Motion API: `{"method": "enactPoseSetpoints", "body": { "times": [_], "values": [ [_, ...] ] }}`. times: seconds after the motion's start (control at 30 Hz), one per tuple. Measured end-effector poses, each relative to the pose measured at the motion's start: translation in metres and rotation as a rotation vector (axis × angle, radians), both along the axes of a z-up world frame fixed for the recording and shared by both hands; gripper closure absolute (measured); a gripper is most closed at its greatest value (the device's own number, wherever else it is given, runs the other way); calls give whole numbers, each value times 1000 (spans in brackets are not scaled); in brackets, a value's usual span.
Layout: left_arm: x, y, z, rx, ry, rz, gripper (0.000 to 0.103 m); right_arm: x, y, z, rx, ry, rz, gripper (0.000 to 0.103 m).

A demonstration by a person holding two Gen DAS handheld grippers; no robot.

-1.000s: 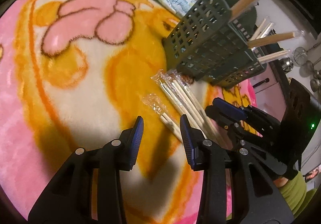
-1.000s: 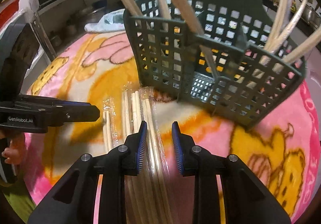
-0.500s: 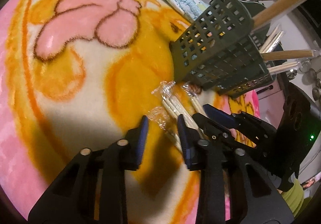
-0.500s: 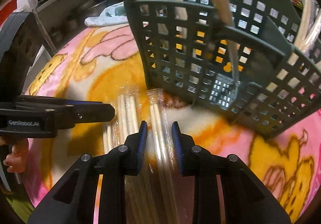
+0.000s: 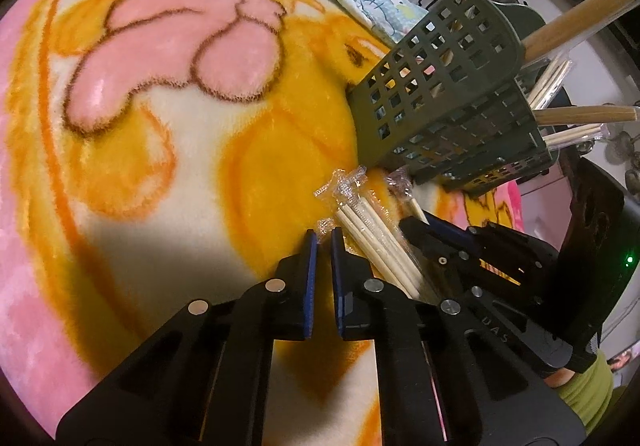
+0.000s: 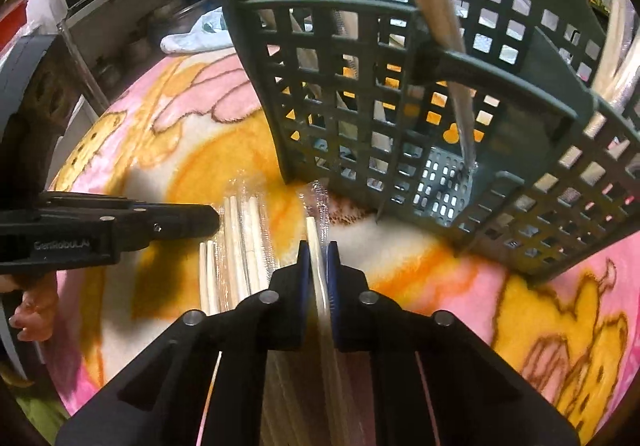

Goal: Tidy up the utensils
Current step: 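Close the right gripper on a chopstick while the left gripper grasps another chopstick, then raise both held chopsticks upright and lower them into the green caddy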

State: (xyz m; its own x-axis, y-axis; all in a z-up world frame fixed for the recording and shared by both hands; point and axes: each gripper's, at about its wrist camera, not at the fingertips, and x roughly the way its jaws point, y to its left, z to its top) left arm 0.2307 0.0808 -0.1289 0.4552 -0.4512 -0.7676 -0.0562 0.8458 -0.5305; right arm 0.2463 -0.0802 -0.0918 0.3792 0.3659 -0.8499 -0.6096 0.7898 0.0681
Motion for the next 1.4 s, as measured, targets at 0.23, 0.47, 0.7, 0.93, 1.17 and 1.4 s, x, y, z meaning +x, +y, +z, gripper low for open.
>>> {"method": "enactPoseSetpoints", "body": {
  "times": [0.23,0.47,0.7,0.93,1.17,1.4],
  "values": [
    [-10,7,9,-14,-32,-2,102,-13,-18,19,30,-24,-18,97],
    [-26,9,42,-13,-129,-9,103,-29,-38,48,77,-75,-48,97],
    [-41,3,74,-20,-228,-27,103,-45,-52,74,102,-128,-59,97],
    [-48,-6,94,-23,-283,-46,103,-62,-61,88,123,-165,-83,97],
    [-57,-15,113,-29,-336,-68,103,-72,-68,99,143,-202,-98,97],
    [-62,-28,130,-28,-381,-98,103,-81,-75,111,159,-240,-116,97]
  ]
}}
